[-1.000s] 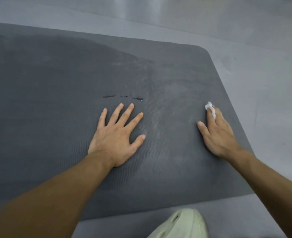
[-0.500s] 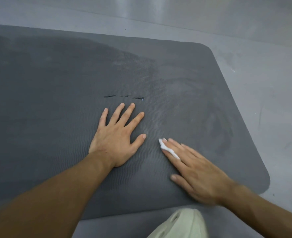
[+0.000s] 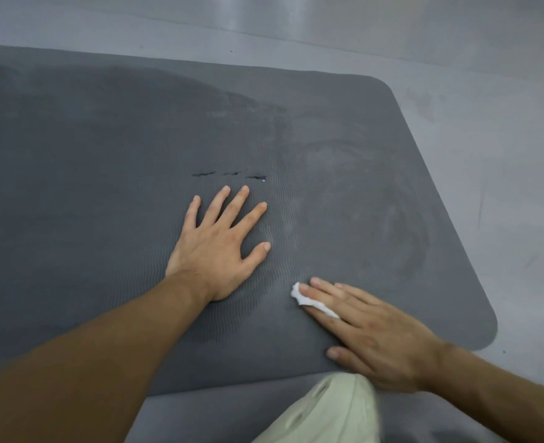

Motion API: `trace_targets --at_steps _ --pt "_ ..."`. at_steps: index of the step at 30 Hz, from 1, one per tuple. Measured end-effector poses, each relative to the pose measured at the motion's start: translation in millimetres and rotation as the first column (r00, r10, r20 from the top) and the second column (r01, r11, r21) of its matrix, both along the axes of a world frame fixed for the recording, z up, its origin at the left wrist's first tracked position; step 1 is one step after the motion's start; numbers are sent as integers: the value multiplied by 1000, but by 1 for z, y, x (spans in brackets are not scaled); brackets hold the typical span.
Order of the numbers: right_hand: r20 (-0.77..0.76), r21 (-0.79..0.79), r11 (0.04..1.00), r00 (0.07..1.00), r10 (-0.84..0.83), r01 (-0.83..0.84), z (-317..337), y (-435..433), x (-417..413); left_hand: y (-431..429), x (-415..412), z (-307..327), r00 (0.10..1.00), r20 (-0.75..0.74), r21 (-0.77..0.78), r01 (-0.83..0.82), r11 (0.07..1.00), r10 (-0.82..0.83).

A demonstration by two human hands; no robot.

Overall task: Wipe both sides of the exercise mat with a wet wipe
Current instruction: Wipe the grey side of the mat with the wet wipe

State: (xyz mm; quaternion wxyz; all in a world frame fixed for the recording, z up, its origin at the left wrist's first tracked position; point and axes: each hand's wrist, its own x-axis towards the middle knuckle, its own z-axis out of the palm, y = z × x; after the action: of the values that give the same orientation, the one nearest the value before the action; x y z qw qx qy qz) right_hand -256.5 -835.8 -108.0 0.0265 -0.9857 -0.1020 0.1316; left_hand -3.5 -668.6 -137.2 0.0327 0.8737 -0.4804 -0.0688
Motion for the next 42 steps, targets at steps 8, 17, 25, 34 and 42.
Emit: trace_targets --at_steps 8,17,25,34,42 --pt "83 -81 901 898 431 -425 -19 65 76 0 1 -1 1000 10 -9 3 1000 -3" --pt "33 -97 988 991 126 -123 7 -20 -46 0 0 -1 1000 9 -6 -2 1000 3" --pt "-35 -165 985 998 -54 48 23 -67 -94 -1 0 0 1000 10 -4 -6 1000 6" --pt "16 -50 927 927 374 -373 -7 29 57 -1 1 -2 1000 21 -12 -3 1000 3" --pt "24 -20 996 996 89 -89 -12 27 30 -1 0 -3 1000 16 -9 -3 1000 4"
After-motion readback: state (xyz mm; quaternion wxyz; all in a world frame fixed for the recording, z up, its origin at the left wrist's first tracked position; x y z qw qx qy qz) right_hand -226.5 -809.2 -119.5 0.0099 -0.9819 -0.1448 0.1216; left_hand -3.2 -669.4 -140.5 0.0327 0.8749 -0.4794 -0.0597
